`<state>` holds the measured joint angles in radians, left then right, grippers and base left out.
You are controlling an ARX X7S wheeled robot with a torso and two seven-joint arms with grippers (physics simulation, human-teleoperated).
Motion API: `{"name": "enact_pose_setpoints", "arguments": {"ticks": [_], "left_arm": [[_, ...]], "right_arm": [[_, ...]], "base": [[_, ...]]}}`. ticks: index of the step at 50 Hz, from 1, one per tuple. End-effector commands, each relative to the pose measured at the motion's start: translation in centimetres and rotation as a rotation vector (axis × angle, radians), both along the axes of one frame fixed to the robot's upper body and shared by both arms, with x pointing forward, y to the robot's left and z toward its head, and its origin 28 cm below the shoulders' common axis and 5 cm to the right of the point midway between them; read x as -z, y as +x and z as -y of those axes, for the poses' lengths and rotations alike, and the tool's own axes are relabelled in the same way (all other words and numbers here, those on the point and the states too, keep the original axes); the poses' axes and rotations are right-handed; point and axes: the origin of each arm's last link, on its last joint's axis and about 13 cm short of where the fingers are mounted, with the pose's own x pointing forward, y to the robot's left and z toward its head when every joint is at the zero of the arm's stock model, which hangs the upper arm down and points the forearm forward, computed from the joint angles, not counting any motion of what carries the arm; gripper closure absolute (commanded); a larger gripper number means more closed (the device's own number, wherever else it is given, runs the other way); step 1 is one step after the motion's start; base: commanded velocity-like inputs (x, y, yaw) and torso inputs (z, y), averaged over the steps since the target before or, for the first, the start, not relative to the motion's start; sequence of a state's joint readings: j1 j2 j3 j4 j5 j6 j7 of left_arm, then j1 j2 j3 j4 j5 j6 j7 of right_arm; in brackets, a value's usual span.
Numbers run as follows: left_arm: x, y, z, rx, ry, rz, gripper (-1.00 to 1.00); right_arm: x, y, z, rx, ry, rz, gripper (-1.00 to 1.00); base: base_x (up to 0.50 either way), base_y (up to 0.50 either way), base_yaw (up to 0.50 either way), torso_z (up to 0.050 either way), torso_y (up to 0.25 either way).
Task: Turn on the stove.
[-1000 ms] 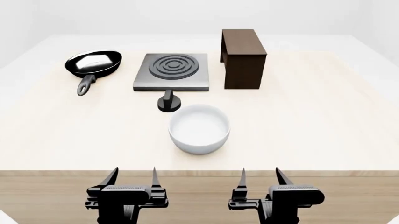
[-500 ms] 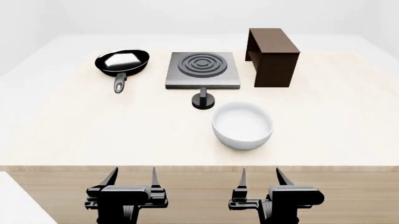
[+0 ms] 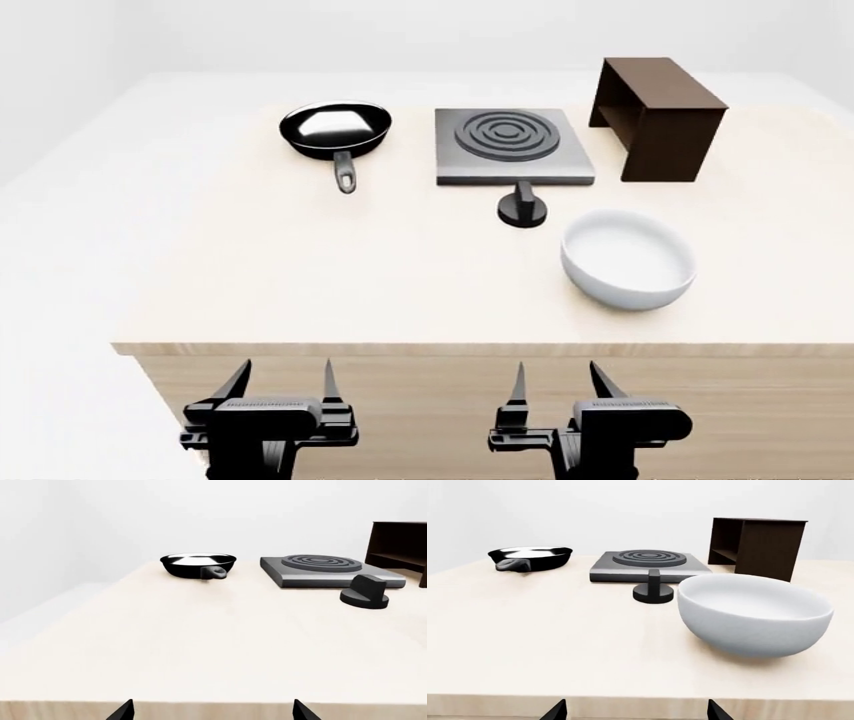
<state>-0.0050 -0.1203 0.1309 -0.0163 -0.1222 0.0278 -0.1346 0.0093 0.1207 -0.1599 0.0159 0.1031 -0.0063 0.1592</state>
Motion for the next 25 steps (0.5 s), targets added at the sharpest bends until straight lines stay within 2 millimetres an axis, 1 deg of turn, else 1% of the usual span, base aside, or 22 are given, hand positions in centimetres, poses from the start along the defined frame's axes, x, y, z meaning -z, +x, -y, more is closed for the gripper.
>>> {"name": "enact_pose_setpoints", "arguments": {"ticks": [1,8,25], "left_arm": [[0.07,-0.01,0.03,0.0,0.001,-0.003,-1.0],[0.05,0.01,0.04,0.0,0.002,-0.003,-1.0],[0.07,0.06,0.27,0.008,0.007,-0.006,-1.0]], "right_arm": [[0.13,0.01,0.06,0.001,0.003,-0.003,-1.0],[0.12,-0.03,-0.01,-0.006,-0.004,0.001,-1.0],[0.04,-0.1,0.17,-0.002,-0.001,-0.002,-1.0]], "base": [[-0.06,0.5,0.0,0.0,0.0],[-0.05,0.44,0.0,0.0,0.0],[0.0,0.01,0.0,0.0,0.0]]}}
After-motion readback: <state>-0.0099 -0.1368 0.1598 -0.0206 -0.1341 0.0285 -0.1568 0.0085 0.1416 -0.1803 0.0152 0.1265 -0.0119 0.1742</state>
